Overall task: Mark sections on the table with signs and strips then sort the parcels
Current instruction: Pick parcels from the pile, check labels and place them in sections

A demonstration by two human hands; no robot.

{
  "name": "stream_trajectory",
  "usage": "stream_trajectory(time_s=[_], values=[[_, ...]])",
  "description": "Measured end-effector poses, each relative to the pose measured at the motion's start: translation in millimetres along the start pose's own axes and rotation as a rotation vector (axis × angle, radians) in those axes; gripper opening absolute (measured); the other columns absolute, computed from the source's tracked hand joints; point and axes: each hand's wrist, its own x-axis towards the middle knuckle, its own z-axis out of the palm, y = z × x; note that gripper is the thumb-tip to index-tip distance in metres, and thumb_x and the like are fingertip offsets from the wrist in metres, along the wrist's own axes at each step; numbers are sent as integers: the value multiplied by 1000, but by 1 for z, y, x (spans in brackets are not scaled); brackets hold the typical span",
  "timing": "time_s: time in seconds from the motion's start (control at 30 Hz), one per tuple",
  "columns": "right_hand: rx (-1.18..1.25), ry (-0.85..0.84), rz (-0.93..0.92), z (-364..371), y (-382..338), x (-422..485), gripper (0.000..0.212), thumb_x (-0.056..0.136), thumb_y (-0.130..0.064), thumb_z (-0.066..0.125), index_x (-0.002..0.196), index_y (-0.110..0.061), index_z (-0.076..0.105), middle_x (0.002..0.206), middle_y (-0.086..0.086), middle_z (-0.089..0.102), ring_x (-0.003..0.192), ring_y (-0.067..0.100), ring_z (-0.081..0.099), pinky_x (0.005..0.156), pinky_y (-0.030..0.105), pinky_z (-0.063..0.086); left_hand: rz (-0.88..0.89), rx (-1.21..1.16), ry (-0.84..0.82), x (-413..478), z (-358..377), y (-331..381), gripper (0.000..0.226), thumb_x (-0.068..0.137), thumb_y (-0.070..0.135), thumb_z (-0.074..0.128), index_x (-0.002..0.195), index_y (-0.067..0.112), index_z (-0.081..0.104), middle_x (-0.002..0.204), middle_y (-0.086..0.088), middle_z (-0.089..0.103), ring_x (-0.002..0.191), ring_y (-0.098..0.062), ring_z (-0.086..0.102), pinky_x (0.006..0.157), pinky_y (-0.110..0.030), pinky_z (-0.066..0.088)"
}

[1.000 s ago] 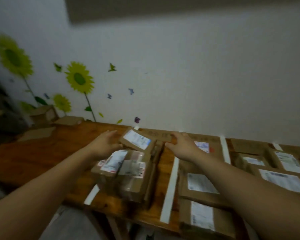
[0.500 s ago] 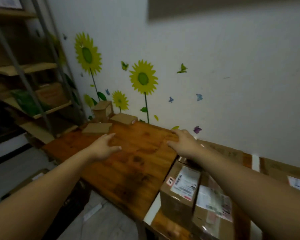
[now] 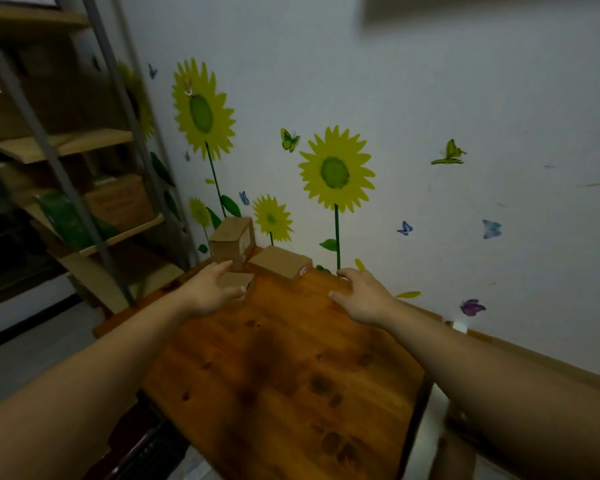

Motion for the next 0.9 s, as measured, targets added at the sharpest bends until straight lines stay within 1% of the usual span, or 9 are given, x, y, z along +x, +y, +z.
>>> stream_trajectory(time_s=[0.17,0.27,0.37,0.5,0.57,0.63,0.67,0.8,0.9], values=[[18,-5,49,35,-24,58,64,92,-46,54,147,-23,32,148,11,33,133,29,39,110,40,35,5,32,-41,82,-13,-39,80,85,45,63,150,29,19,159,-3,15,144,-26,20,115,-44,24],[12,6,105,59,-44,95,63,93,-46,53,147,-24,32,149,11,32,135,29,36,111,38,32,30,54,-87,130,-25,-68,82,84,47,64,150,28,19,158,-4,18,143,-27,23,115,-44,25],[38,30,152,85,-68,131,60,93,-45,54,146,-23,35,148,10,35,134,27,37,108,34,31,64,28,-144,178,-39,-98,80,85,43,63,150,24,21,157,-5,23,142,-25,26,115,-42,26],[68,30,203,119,-99,176,63,92,-44,55,147,-22,33,153,6,32,138,24,33,112,35,28,76,16,-247,237,-59,-140,77,83,46,64,148,25,28,151,-3,35,136,-25,37,112,-43,31],[83,12,231,133,-109,196,63,93,-41,56,148,-21,32,153,5,31,135,23,36,108,34,32,70,-26,-288,262,-66,-154,66,87,37,63,145,22,35,141,-4,47,127,-23,47,107,-40,37],[90,11,245,145,-115,215,60,92,-37,57,146,-21,35,148,4,37,127,22,43,98,30,38,49,-51,-317,285,-68,-167,61,89,32,62,143,21,38,137,-5,51,123,-23,50,104,-38,40],[97,7,254,152,-116,225,58,92,-36,58,144,-22,37,146,4,39,125,22,45,97,30,39,40,-43,-325,293,-68,-171,59,89,32,62,142,20,39,138,-5,51,123,-23,50,104,-39,39],[114,-34,291,180,-113,274,55,92,-37,58,141,-22,40,145,6,40,127,24,43,104,38,41,-24,-44,-360,332,-52,-192,57,90,31,59,142,20,38,143,-3,45,128,-24,45,106,-39,36],[110,-149,302,208,-113,307,55,96,-35,52,145,-17,35,149,7,36,132,26,39,104,37,37,-87,-41,-395,351,-35,-209,62,87,38,60,142,25,34,146,-1,37,129,-26,43,105,-42,37]])
